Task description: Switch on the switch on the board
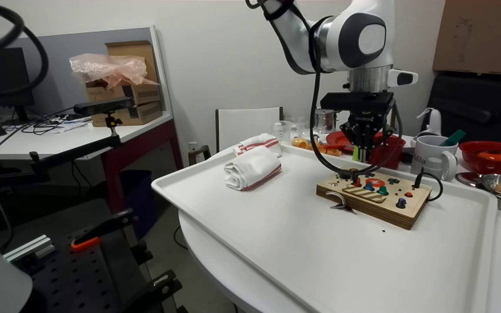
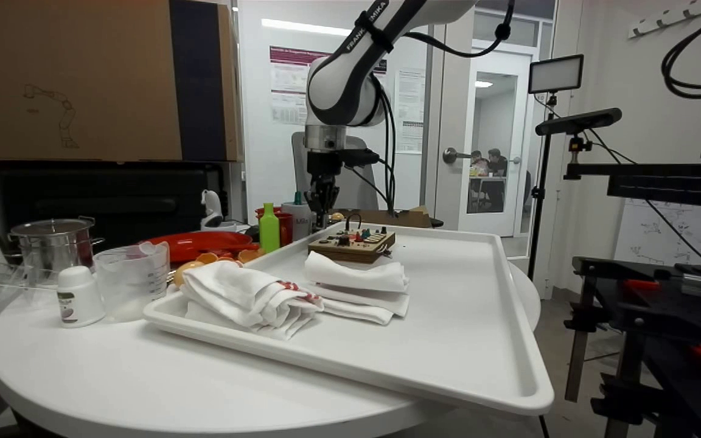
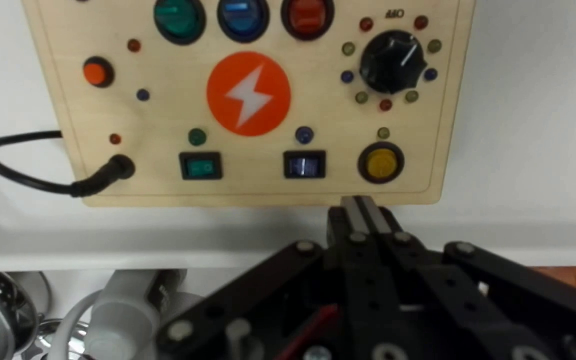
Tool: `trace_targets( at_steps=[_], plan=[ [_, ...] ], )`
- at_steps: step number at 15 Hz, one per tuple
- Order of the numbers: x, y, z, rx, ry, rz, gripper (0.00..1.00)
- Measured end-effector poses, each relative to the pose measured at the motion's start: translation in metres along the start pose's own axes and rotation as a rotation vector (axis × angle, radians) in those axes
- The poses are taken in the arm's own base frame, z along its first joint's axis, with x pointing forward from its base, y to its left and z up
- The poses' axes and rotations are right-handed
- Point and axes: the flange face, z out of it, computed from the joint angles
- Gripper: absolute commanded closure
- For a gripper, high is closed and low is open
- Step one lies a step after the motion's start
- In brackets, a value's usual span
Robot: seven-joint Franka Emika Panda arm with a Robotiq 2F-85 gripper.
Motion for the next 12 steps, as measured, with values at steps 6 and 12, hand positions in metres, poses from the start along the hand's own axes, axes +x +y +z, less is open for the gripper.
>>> trace_targets(
  at_steps=[6, 12],
  plan=[
    [-0.013, -0.014, 0.001, 0.014, -0.058, -0.018, 1.00],
    [-0.019, -0.031, 0.007, 0.024, -0.110, -0.041, 1.00]
  ],
)
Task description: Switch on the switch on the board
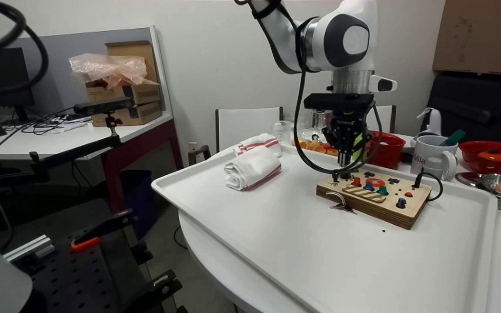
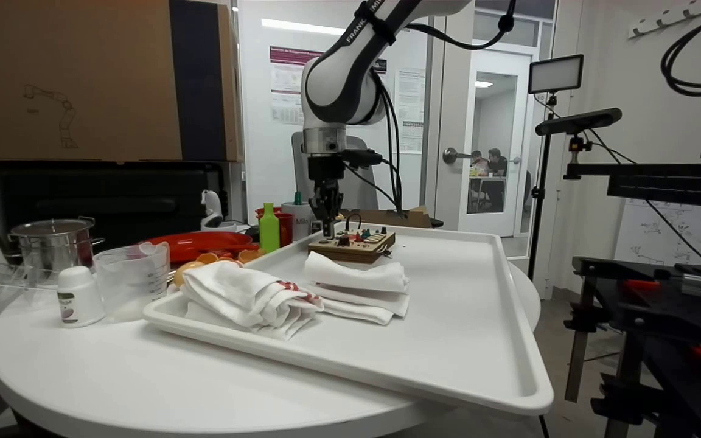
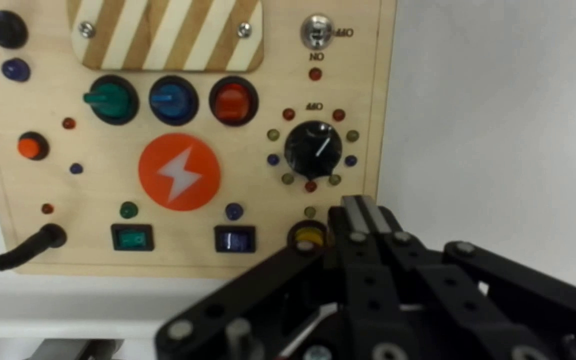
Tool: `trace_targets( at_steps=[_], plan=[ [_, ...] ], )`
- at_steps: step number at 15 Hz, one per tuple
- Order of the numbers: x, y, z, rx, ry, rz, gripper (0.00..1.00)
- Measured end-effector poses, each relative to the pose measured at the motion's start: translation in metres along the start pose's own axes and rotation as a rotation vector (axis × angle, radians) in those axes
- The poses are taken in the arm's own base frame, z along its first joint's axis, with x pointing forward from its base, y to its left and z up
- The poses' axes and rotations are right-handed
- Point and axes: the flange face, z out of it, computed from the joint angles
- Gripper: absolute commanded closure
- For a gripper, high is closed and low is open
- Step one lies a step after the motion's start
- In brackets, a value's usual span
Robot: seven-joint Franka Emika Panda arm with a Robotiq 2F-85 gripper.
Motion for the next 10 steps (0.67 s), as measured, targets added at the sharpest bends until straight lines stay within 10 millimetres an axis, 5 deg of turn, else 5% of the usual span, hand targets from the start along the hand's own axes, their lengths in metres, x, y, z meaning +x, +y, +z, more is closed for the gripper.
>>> trace_targets(
  at_steps=[10],
  plan=[
    [-0.002, 0.011, 0.000, -0.012, -0.002, 0.013, 1.00]
  ],
)
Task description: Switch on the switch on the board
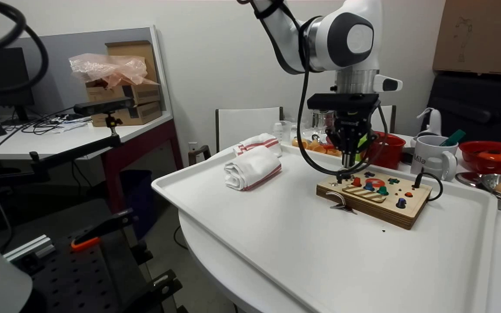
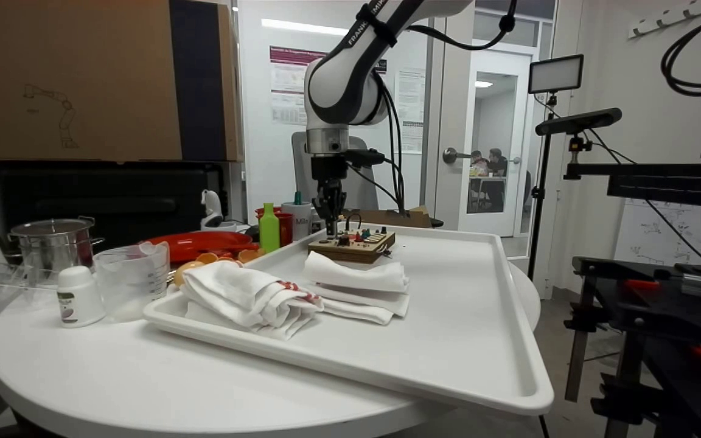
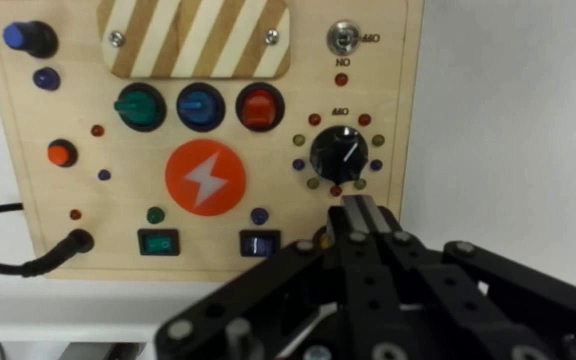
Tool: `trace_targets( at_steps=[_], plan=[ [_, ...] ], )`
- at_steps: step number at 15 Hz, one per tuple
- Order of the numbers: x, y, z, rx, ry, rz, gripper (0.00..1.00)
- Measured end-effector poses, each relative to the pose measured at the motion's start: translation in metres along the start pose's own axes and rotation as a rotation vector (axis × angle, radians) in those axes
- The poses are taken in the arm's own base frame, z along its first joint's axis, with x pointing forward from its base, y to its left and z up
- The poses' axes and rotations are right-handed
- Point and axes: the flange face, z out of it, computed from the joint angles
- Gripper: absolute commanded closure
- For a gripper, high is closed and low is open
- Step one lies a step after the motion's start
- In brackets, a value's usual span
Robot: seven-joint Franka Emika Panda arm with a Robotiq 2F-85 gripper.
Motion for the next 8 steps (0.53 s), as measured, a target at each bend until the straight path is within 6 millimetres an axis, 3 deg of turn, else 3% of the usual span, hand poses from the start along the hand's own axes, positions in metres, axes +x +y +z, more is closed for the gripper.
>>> trace_targets(
  at_steps=[8],
  plan=[
    [0.0020, -0.0003, -0.0024, -0.002, 0.006, -0.002, 1.00]
  ],
)
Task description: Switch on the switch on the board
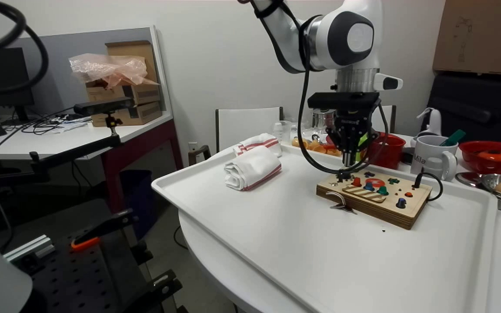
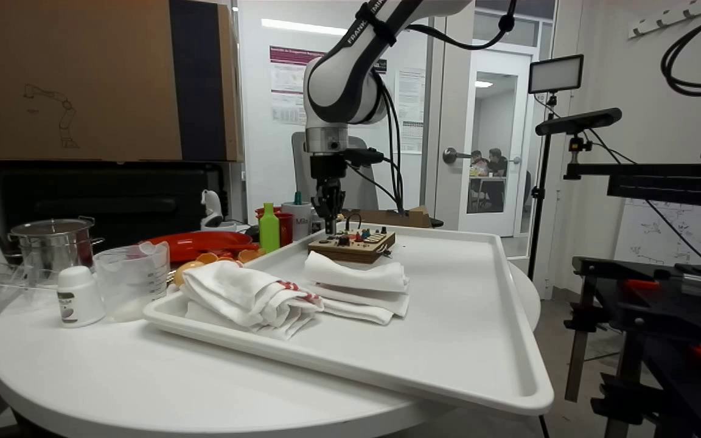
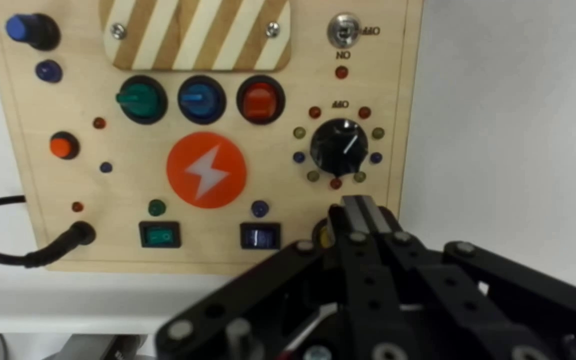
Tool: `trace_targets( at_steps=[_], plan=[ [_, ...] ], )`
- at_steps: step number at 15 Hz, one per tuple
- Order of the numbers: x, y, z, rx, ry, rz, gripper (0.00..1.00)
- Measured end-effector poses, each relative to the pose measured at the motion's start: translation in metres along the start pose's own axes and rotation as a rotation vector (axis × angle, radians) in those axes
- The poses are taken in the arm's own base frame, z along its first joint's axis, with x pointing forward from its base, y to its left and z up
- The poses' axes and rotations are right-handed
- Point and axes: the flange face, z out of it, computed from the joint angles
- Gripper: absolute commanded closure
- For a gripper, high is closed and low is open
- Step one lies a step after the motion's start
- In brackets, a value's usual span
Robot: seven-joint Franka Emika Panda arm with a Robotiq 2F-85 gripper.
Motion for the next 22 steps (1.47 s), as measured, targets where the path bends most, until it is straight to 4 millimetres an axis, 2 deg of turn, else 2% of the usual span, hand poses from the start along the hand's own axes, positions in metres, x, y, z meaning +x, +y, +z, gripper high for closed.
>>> trace_targets(
  at_steps=[5, 13, 22],
  plan=[
    [0.000, 0.000, 0.001, 0.000, -0.001, -0.001, 1.00],
    [0.006, -0.005, 0.017, -0.001, -0.005, -0.009, 1.00],
    [0.015, 0.005, 0.013, -0.016, 0.016, 0.000, 1.00]
  ],
)
